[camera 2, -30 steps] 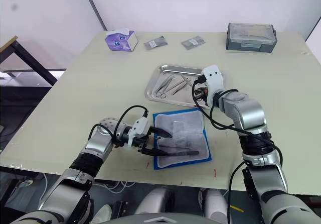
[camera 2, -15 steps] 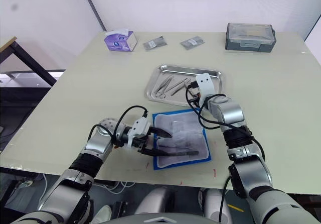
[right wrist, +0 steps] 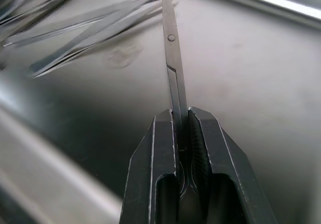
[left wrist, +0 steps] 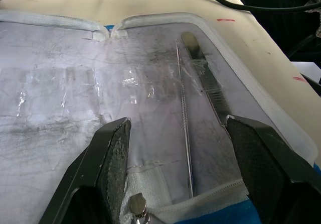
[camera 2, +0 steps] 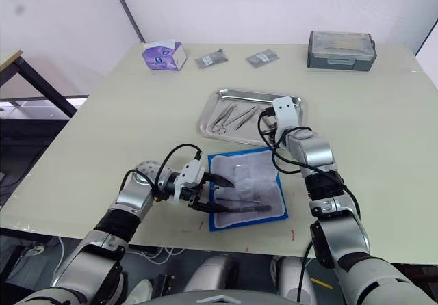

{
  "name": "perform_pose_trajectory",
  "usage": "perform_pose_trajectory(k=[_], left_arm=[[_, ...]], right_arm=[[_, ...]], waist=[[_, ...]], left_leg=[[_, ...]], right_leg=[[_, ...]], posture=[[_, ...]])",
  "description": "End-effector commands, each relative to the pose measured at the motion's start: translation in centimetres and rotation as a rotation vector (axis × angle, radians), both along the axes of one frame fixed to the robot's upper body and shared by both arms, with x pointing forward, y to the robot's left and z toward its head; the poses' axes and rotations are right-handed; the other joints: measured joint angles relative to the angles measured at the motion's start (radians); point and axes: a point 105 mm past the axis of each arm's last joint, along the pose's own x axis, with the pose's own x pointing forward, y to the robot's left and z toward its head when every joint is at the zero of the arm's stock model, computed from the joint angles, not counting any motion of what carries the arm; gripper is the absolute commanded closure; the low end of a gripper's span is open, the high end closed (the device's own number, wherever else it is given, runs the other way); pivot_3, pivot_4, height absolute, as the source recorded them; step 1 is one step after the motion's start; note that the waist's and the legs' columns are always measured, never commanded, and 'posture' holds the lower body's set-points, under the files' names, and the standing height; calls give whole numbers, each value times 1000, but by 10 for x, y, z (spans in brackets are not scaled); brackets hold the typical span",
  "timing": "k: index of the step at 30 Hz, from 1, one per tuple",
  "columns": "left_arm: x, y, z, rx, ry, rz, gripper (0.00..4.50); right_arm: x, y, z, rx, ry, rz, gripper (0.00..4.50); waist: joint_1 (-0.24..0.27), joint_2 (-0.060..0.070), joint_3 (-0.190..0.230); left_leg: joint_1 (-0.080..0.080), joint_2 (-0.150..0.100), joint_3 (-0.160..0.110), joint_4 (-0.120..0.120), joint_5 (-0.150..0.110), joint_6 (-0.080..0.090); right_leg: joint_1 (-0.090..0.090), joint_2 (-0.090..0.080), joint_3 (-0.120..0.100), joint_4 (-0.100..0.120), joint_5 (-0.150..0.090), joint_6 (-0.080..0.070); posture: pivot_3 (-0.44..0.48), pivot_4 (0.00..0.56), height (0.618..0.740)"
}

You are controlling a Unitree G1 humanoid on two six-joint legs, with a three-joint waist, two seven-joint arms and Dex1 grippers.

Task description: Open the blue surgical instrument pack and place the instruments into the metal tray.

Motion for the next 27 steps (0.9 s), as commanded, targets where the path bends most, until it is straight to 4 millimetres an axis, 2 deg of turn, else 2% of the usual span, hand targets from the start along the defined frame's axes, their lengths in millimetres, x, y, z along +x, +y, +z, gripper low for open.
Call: perform_pose_trajectory(k=[1, 9, 13, 17, 21, 22, 23, 27], left_arm=[[-40, 1, -60, 145, 255, -40, 1244], [-39, 0, -60, 147, 254, -39, 1244], [-39, 0, -60, 145, 254, -39, 1244], [-40, 1, -61, 147, 254, -39, 1244], [-40, 2, -61, 148, 254, -38, 1244], [-40, 2, -61, 149, 253, -39, 1244], [-39, 2, -60, 149, 252, -39, 1244], [-39, 2, -60, 149, 251, -40, 1244]], right_arm=[[6, 1, 13, 17, -51, -24, 4354], [-3, 17, 5, 42, 28, 33, 4354], [-3, 15, 4, 44, 42, 16, 4354], [-2, 15, 8, 51, 30, 21, 2983], [-3, 16, 17, 59, -6, 49, 1077], [-4, 14, 19, 53, -16, 55, 474], [-5, 13, 21, 44, -29, 62, 155], [-8, 4, 29, 25, -79, 76, 155]], waist=[[0, 0, 0], [0, 0, 0], [0, 0, 0], [0, 0, 0], [0, 0, 0], [0, 0, 0], [0, 0, 0], [0, 0, 0]], left_leg=[[0, 0, 0, 0, 0, 0], [0, 0, 0, 0, 0, 0], [0, 0, 0, 0, 0, 0], [0, 0, 0, 0, 0, 0], [0, 0, 0, 0, 0, 0], [0, 0, 0, 0, 0, 0], [0, 0, 0, 0, 0, 0], [0, 0, 0, -1, 0, 0]], right_leg=[[0, 0, 0, 0, 0, 0], [0, 0, 0, 0, 0, 0], [0, 0, 0, 0, 0, 0], [0, 0, 0, 0, 0, 0], [0, 0, 0, 0, 0, 0], [0, 0, 0, 0, 0, 0], [0, 0, 0, 0, 0, 0], [0, 0, 0, -1, 0, 0]], posture=[[0, 150, 738], [0, 150, 738], [0, 150, 738], [0, 150, 738], [0, 150, 738], [0, 150, 738], [0, 150, 738], [0, 150, 738]])
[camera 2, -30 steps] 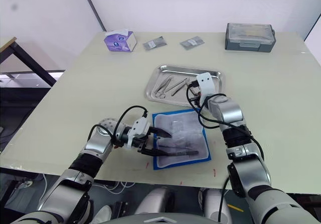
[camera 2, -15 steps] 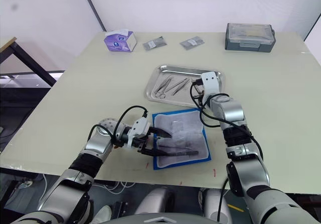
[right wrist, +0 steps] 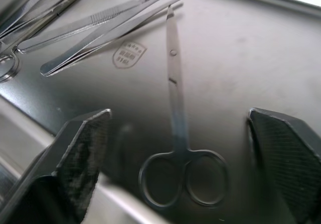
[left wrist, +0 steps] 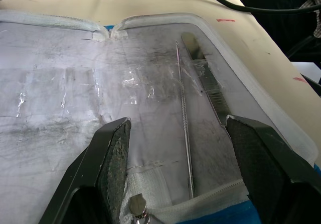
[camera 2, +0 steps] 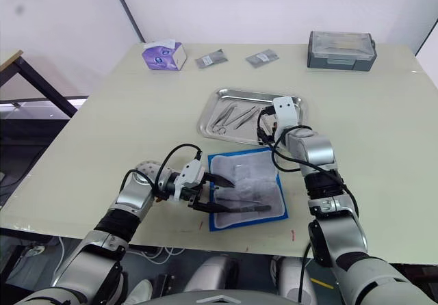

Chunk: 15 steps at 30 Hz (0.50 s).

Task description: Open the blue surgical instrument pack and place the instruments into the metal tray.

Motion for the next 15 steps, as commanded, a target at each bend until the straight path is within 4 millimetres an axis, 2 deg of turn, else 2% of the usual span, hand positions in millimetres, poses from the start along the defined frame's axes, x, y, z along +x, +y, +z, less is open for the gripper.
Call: perform_pose_trajectory(k=[1, 4, 7, 11, 15], left_arm=[[-39, 3, -60, 151, 251, -39, 1244], [-38, 3, -60, 154, 249, -42, 1244], [-38, 4, -60, 157, 249, -45, 1244], [-37, 5, -59, 159, 250, -48, 1244], [-37, 6, -59, 162, 250, -50, 1244]], right_arm=[[-3, -2, 24, 0, -105, 34, 155], [-27, -13, 44, 32, -223, 169, 155], [-64, -15, 48, 27, -327, 375, 155], [-100, -17, 32, 18, -327, 558, 155], [-123, -18, 12, -20, -273, 694, 155]], waist=[[0, 0, 0], [6, 0, 0], [6, -1, 1], [-4, -4, 3], [0, -5, 3]], left_leg=[[0, 0, 0, 0, 0, 0], [-1, -1, -1, 0, 0, 0], [-3, -2, -3, 0, 0, 0], [-1, -2, -3, 0, 0, 0], [-1, -2, -4, 0, 0, 0]], right_leg=[[0, 0, 0, 0, 0, 0], [0, 0, 0, -1, -1, 1], [0, 0, 1, -2, -2, 3], [3, 0, 1, -1, -2, 3], [3, 0, 0, -3, -2, 3]], posture=[[0, 150, 738], [0, 150, 738], [0, 150, 738], [0, 150, 738], [0, 150, 738]])
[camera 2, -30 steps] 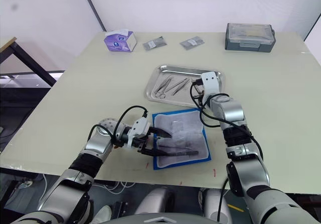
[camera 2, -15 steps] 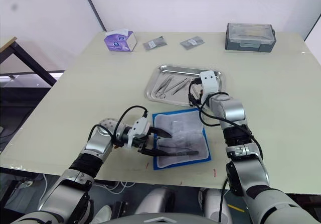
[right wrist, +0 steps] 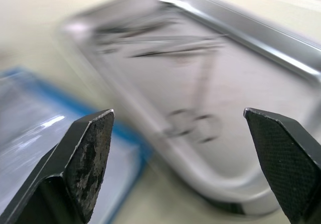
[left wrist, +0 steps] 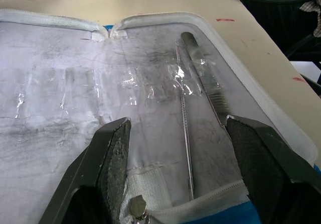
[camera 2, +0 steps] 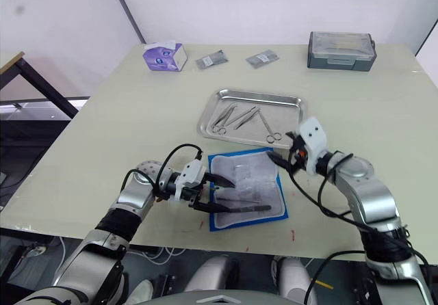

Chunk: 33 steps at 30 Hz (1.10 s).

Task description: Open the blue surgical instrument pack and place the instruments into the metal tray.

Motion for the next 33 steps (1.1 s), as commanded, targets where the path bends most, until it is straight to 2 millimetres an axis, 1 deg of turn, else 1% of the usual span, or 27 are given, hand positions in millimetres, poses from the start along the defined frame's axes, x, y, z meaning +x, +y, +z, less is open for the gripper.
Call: perform_pose_trajectory(k=[1, 4, 7, 11, 19, 28, 31, 33], left_arm=[[-37, 5, -59, 159, 245, -47, 1244], [-37, 6, -58, 160, 245, -48, 1244], [-37, 5, -58, 160, 244, -48, 1244], [-38, 5, -58, 159, 246, -50, 1244], [-38, 9, -58, 168, 245, -47, 1244], [-37, 10, -56, 172, 240, -49, 1244], [-37, 11, -57, 173, 240, -49, 1244], [-37, 11, -57, 174, 240, -50, 1244]], right_arm=[[-24, 10, 2, -32, -38, 179, 155], [-37, 15, -6, -51, -11, 271, 155], [-42, 20, -13, -71, -5, 320, 155], [-41, 20, -29, -164, -36, 371, 155], [-38, 16, -46, -252, -72, 407, 155], [-31, 20, -46, -252, -111, 415, 155], [-34, 22, -47, -246, -106, 440, 155], [-39, 25, -48, -235, -86, 467, 155]], waist=[[1, 0, 0], [1, 0, 0], [2, -1, 0], [3, -1, 1], [3, -1, 1], [2, -1, 0], [2, -1, 0], [2, -1, 0]], left_leg=[[0, 0, 0, 0, 0, 0], [0, 0, 0, 0, 0, 0], [0, 0, 0, 0, 0, 0], [0, 0, 0, 0, 0, 0], [0, 0, 0, 0, 0, 0], [0, 0, -1, 0, 0, 0], [0, 0, -1, 0, 0, 0], [0, 0, -1, 0, 0, 0]], right_leg=[[0, 0, 0, 0, 0, 0], [0, 0, 0, 0, 0, 0], [0, 0, 0, 0, 0, 0], [0, 0, 0, -1, 0, 0], [0, 0, 0, -1, 0, 0], [0, 0, 0, 0, 0, 0], [0, 0, 0, 0, 0, 0], [0, 0, 0, 0, 0, 0]], posture=[[0, 150, 738], [0, 150, 738], [0, 150, 738], [0, 150, 738], [0, 150, 738], [0, 150, 738], [0, 150, 738], [0, 150, 738]])
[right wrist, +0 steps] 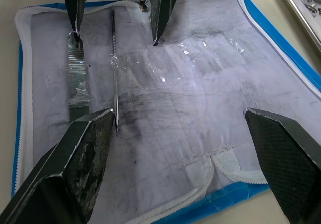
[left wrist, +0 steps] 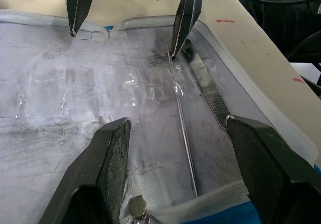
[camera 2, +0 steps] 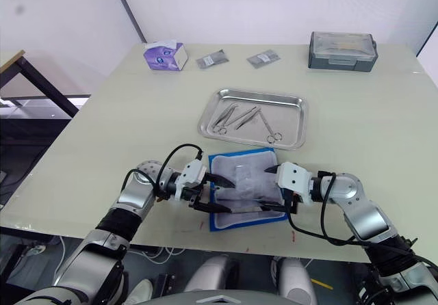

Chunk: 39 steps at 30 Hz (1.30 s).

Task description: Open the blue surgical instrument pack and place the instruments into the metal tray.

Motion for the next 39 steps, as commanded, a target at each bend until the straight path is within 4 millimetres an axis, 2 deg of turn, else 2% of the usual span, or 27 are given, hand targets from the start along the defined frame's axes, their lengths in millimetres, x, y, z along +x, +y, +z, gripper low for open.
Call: perform_pose_trajectory(k=[1, 7, 8, 12, 16, 18, 27, 39], left_arm=[[-37, 10, -57, 172, 240, -48, 1244], [-36, 11, -57, 172, 237, -45, 1244], [-37, 11, -57, 174, 237, -45, 1244], [-36, 12, -56, 176, 234, -44, 1244], [-35, 12, -55, 177, 231, -44, 1244], [-34, 12, -55, 177, 230, -44, 1244], [-32, 13, -55, 181, 229, -43, 1244], [-34, 12, -54, 179, 229, -49, 1244]], right_arm=[[-9, 5, -3, -1, 26, 52, 155], [-11, 1, -14, -42, 40, 73, 155], [-11, 1, -14, -44, 39, 75, 391], [-10, 2, -17, -44, 43, 78, 1680], [-11, 1, -21, -55, 60, 88, 3755], [-13, 1, -23, -59, 67, 95, 4419], [-15, -2, -24, -64, 73, 107, 4419], [-18, -19, -7, -72, 26, 109, 4419]], waist=[[0, 0, 0], [0, 0, 0], [0, 0, 0], [-1, 0, 0], [-1, -1, 0], [-2, -1, 0], [-1, -1, 0], [1, -2, 0]], left_leg=[[0, 0, 0, 0, 0, 0], [0, 0, 0, 0, 0, 0], [0, 0, 0, 0, 0, 0], [0, 0, 0, 0, 0, 0], [1, 0, 0, 0, 0, 0], [1, 0, 0, 0, 0, 0], [1, 0, 0, 0, 0, 0], [1, 0, 0, 0, 0, 0]], right_leg=[[0, 0, 0, 0, 0, 0], [0, 0, 0, 0, 0, 0], [0, 0, 0, 0, 0, 0], [0, 0, 0, 0, 0, 0], [0, 0, 0, 0, 0, 0], [0, 0, 0, 0, 0, 0], [1, 0, 0, 0, 0, 0], [1, 0, 0, 0, 0, 0]], posture=[[0, 150, 738], [0, 150, 738], [0, 150, 738], [0, 150, 738], [0, 150, 738], [0, 150, 738], [0, 150, 738], [0, 150, 738]])
